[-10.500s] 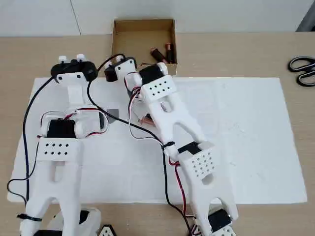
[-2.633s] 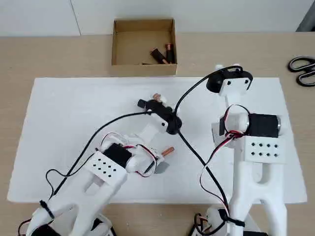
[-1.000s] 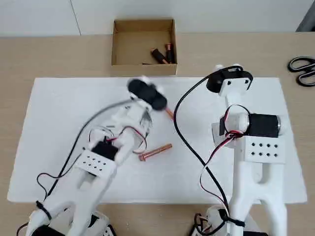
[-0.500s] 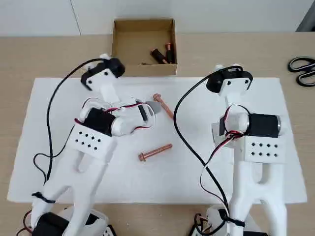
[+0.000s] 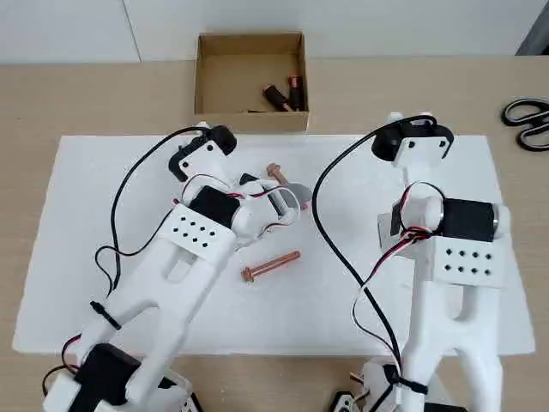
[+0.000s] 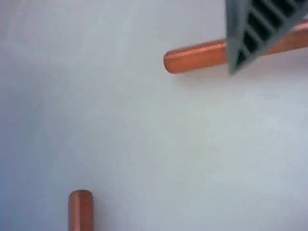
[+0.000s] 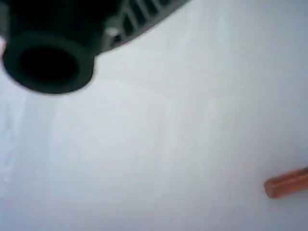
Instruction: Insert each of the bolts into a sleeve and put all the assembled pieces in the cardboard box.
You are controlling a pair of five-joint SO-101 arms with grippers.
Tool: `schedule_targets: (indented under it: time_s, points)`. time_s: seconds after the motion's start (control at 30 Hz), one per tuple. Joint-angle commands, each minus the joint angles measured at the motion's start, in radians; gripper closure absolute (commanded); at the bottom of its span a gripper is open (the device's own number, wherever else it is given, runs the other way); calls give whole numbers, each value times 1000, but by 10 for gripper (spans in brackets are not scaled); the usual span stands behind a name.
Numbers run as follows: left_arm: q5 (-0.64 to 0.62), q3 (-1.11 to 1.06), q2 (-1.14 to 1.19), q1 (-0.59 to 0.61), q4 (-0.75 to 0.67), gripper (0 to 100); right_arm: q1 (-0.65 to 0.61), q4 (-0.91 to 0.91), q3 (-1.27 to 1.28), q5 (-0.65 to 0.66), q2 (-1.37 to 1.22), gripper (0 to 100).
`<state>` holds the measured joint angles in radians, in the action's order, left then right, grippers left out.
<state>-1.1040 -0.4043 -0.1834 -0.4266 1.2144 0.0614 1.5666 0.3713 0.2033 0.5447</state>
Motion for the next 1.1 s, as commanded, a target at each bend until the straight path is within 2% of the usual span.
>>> schedule_targets:
  time_s: [0.0,0.27,0.57,0.83,1.07]
  points:
    - [-9,16,-54,-8,31,612,8,-18,-9,-5,33,995]
    - [-17,13,-84,-121,149,613,1,-44,-8,-5,25,995]
    - [-17,-191,-83,-146,81,614,4,-44,-6,-5,28,995]
    - [-38,-323,-83,-138,-83,614,1,-36,-6,-5,31,995]
    - [-60,-395,-83,-55,-252,614,4,-35,-5,-5,31,995]
